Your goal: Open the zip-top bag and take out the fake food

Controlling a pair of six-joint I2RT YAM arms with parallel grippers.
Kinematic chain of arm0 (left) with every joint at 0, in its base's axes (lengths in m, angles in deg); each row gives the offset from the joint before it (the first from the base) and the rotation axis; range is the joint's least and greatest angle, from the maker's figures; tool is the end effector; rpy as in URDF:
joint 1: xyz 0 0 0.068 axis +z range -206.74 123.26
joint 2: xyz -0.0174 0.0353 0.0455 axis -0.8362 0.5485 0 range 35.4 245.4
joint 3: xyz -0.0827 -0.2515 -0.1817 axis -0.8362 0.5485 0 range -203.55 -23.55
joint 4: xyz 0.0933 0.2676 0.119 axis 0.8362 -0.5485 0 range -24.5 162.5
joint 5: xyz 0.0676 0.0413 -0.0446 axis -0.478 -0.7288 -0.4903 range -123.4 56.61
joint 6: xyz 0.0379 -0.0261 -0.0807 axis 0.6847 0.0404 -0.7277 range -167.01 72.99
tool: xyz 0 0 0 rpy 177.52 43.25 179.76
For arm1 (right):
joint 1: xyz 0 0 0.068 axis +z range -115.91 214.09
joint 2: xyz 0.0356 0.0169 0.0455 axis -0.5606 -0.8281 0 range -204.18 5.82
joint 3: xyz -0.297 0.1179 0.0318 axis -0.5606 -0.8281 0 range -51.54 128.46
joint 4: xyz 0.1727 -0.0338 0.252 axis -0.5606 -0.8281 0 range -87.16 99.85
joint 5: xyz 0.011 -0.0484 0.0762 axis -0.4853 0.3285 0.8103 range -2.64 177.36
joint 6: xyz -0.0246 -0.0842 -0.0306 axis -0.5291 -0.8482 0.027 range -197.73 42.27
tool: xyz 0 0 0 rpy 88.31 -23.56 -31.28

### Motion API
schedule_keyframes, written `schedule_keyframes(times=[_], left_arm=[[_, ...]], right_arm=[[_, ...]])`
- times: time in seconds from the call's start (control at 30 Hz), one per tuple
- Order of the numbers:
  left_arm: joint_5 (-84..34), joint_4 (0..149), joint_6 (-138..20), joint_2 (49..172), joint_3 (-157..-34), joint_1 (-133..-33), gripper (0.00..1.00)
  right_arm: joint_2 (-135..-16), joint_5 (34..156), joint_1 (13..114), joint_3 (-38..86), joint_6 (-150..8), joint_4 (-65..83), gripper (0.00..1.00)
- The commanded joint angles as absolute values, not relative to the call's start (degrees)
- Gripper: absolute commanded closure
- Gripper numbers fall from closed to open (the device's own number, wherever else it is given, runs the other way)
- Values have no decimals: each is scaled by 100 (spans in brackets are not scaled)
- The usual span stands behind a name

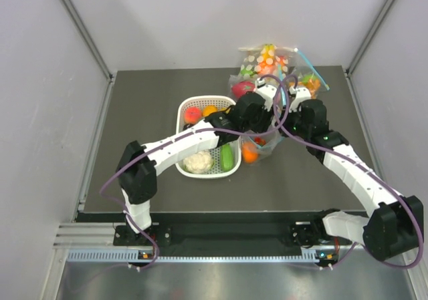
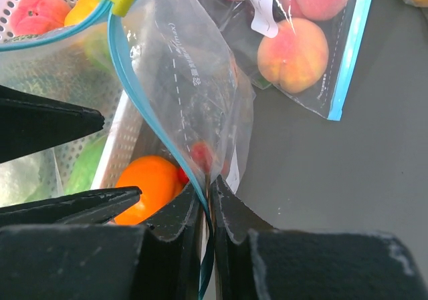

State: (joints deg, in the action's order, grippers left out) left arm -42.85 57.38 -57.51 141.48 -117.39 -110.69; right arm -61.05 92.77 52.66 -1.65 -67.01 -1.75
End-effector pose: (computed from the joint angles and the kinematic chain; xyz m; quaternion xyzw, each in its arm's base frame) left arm 0.3321 -0.4329 0.3395 0.2753 0.8067 -0.2167 0.4758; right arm 0.3133 0.1135 0.2984 -0.0828 0.8551 0.1682 0.4833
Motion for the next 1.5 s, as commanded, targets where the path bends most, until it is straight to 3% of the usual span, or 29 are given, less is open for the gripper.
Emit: schedule_keyframes(times=[0.0, 0.53, 0.93, 1.1, 1.47], left_arm=[[-4710, 5493, -5703, 14175, -11680, -11140, 48], [-5000, 5351, -6274, 13903, -10107, -11483, 33], [-4956, 4894, -6230, 14271, -10353, -11563, 30], [-5624, 5035, -6195, 14430, -10361, -11563, 30], [-5573, 5561, -6256, 14343, -10388, -11562, 30]], right_arm=[[-5817, 9202, 5238, -83, -6709, -88, 92], [-5579, 9211, 5238, -100, -6604, -141, 91], [-5465, 9272, 5238, -188, -6560, -132, 91], [-5447, 9298, 5238, -197, -6560, -132, 91], [-5500, 9316, 5238, -258, -6577, -105, 91]])
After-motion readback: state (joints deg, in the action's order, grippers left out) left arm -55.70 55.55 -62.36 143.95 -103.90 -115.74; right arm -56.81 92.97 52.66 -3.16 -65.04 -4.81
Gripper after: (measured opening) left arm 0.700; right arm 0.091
